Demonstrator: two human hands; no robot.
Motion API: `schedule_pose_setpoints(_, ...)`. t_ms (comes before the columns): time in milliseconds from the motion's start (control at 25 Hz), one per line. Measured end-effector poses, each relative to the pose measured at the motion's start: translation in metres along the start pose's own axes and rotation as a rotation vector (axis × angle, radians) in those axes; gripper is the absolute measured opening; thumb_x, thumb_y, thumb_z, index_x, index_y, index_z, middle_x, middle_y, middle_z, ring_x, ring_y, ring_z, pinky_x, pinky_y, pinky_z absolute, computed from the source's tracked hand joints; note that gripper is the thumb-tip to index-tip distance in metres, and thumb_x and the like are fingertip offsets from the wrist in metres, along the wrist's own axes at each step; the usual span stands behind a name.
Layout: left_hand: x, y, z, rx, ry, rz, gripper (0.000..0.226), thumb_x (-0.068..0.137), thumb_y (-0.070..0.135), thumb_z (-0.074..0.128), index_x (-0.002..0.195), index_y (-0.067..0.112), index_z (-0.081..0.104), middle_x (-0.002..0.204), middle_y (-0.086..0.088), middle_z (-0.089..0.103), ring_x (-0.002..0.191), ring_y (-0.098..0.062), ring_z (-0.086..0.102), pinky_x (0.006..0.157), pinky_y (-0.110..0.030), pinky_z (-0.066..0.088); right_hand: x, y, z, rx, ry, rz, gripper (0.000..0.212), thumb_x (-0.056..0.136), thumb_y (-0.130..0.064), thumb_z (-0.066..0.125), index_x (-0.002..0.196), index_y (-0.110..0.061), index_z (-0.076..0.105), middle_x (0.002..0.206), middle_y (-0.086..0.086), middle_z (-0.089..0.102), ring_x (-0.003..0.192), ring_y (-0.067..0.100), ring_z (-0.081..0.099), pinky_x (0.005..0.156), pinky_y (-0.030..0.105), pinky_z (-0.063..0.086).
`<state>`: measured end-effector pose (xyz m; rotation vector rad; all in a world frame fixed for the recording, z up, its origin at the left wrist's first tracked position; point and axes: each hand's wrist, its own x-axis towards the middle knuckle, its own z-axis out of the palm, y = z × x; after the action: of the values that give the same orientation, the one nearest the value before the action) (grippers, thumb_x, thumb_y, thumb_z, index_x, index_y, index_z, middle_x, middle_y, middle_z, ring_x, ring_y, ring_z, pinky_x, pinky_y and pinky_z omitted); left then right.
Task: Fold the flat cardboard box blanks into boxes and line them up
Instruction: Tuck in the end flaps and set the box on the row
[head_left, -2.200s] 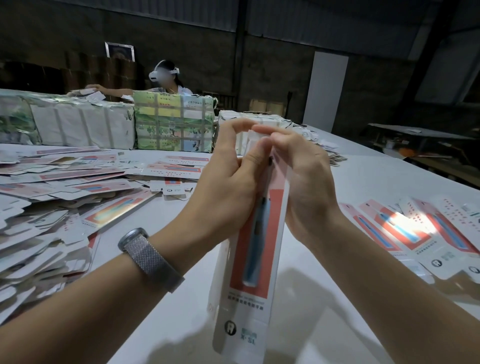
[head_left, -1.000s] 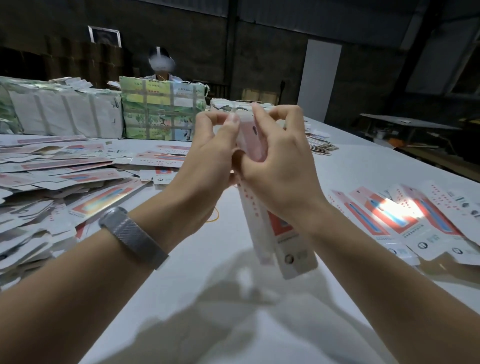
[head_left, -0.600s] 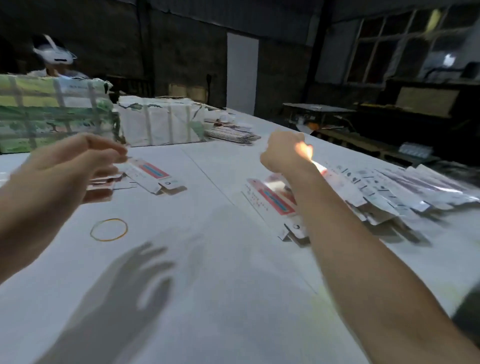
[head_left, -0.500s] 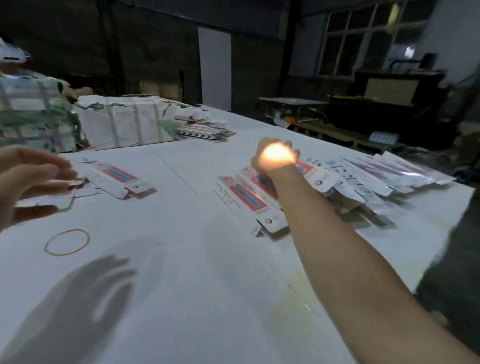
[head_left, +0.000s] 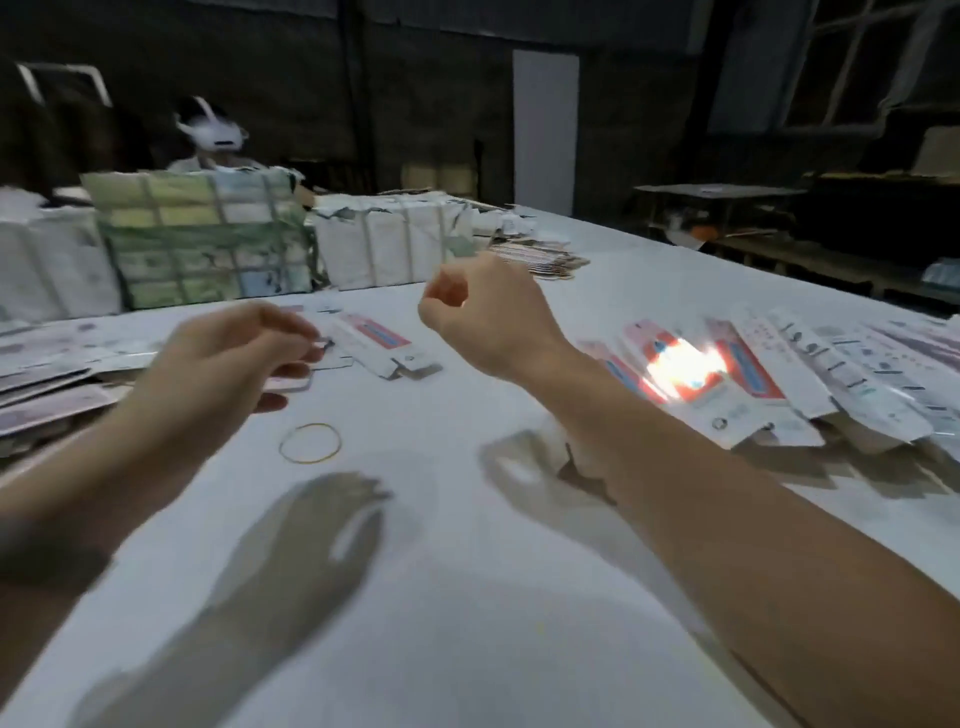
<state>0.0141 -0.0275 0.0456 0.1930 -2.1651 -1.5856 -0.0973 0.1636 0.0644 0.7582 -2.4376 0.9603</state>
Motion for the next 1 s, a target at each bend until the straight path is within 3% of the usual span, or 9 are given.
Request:
schedule_pose_setpoints(120, -0.01, 0.01, 0.009, 0.062, -0.063, 0.048, 0.022, 0.095, 0.007, 0.057, 0.081, 0.022, 0.065, 0.083, 0.0, 0.073, 0.084, -0.014, 0.066, 0.071, -0.032, 0.047, -0.028, -0.043, 0.023, 0.247, -0.1, -0.086, 0.019, 0.085, -0.03, 0.065, 0.068, -0.021, 0.067, 0.064, -0.006, 0.067, 0.071, 0.016, 0.064, 0.069, 0.035, 0.052)
schedule_pose_setpoints(320, -0.002, 0.008, -0.004, 0.143, -0.099, 0.081, 0.018, 0.091, 0.01, 0.053, 0.08, 0.021, 0.062, 0.081, 0.0, 0.073, 0.08, -0.014, 0.068, 0.062, -0.02, 0.049, -0.032, -0.068, 0.033, 0.444, -0.081, -0.039, 0.023, 0.088, -0.024, 0.063, 0.067, -0.016, 0.069, 0.062, 0.001, 0.067, 0.066, 0.021, 0.064, 0.071, 0.049, 0.055)
schedule_pose_setpoints(400, 0.009, -0.001, -0.024, 0.455, -0.113, 0.111, 0.012, 0.089, 0.019, 0.056, 0.089, 0.023, 0.066, 0.096, -0.003, 0.074, 0.093, -0.02, 0.067, 0.073, -0.026, 0.052, -0.028, -0.079, 0.04, 0.44, -0.061, -0.029, 0.023, 0.087, -0.023, 0.062, 0.066, -0.015, 0.068, 0.062, 0.003, 0.067, 0.066, 0.021, 0.063, 0.072, 0.048, 0.055)
schedule_pose_setpoints(520, 0.022, -0.029, -0.079, 1.22, -0.064, -0.189, 0.037, 0.095, 0.036, 0.055, 0.131, 0.026, 0.055, 0.138, -0.01, 0.055, 0.131, -0.034, 0.046, 0.105, -0.045, 0.039, -0.033, -0.09, 0.054, 0.421, -0.132, -0.039, 0.022, 0.086, -0.022, 0.061, 0.066, -0.015, 0.069, 0.064, 0.001, 0.068, 0.069, 0.021, 0.064, 0.075, 0.046, 0.055)
schedule_pose_setpoints(600, 0.019, -0.047, -0.111, 1.373, 0.006, -0.525, 0.05, 0.093, 0.044, 0.052, 0.14, 0.027, 0.044, 0.149, -0.013, 0.044, 0.143, -0.044, 0.028, 0.113, -0.06, 0.026, -0.04, -0.091, 0.063, 0.384, -0.187, -0.06, 0.022, 0.086, -0.022, 0.062, 0.068, -0.014, 0.069, 0.066, -0.002, 0.068, 0.069, 0.019, 0.064, 0.076, 0.045, 0.055)
schedule_pose_setpoints(680, 0.016, -0.06, -0.126, 1.349, 0.026, -0.686, 0.047, 0.088, 0.042, 0.052, 0.133, 0.027, 0.048, 0.139, -0.012, 0.054, 0.135, -0.044, 0.041, 0.107, -0.054, 0.033, -0.043, -0.087, 0.067, 0.371, -0.214, -0.063, 0.02, 0.087, -0.023, 0.063, 0.069, -0.015, 0.069, 0.066, -0.006, 0.068, 0.067, 0.015, 0.063, 0.075, 0.042, 0.055)
schedule_pose_setpoints(760, 0.02, -0.071, -0.127, 1.399, 0.056, -0.574, 0.039, 0.087, 0.032, 0.054, 0.125, 0.023, 0.053, 0.124, -0.009, 0.062, 0.119, -0.036, 0.055, 0.096, -0.044, 0.038, -0.044, -0.083, 0.068, 0.377, -0.222, -0.059, 0.02, 0.086, -0.023, 0.064, 0.067, -0.018, 0.069, 0.061, -0.01, 0.067, 0.062, 0.008, 0.061, 0.074, 0.038, 0.055)
schedule_pose_setpoints(920, 0.021, -0.074, -0.122, 1.532, 0.122, -0.393, 0.031, 0.093, 0.022, 0.055, 0.123, 0.02, 0.059, 0.125, -0.007, 0.061, 0.12, -0.035, 0.053, 0.095, -0.039, 0.039, -0.044, -0.08, 0.065, 0.424, -0.195, -0.057, 0.023, 0.087, -0.021, 0.065, 0.064, -0.019, 0.068, 0.059, -0.006, 0.067, 0.057, 0.006, 0.058, 0.072, 0.037, 0.053)
schedule_pose_setpoints(1000, 0.017, -0.064, -0.119, 1.55, 0.144, -0.341, 0.019, 0.09, 0.014, 0.054, 0.105, 0.019, 0.064, 0.1, -0.003, 0.062, 0.103, -0.031, 0.059, 0.095, -0.039, 0.037, -0.044, -0.078, 0.062, 0.427, -0.178, -0.062, 0.024, 0.087, -0.021, 0.064, 0.064, -0.019, 0.067, 0.058, -0.004, 0.067, 0.064, 0.011, 0.06, 0.074, 0.04, 0.053)
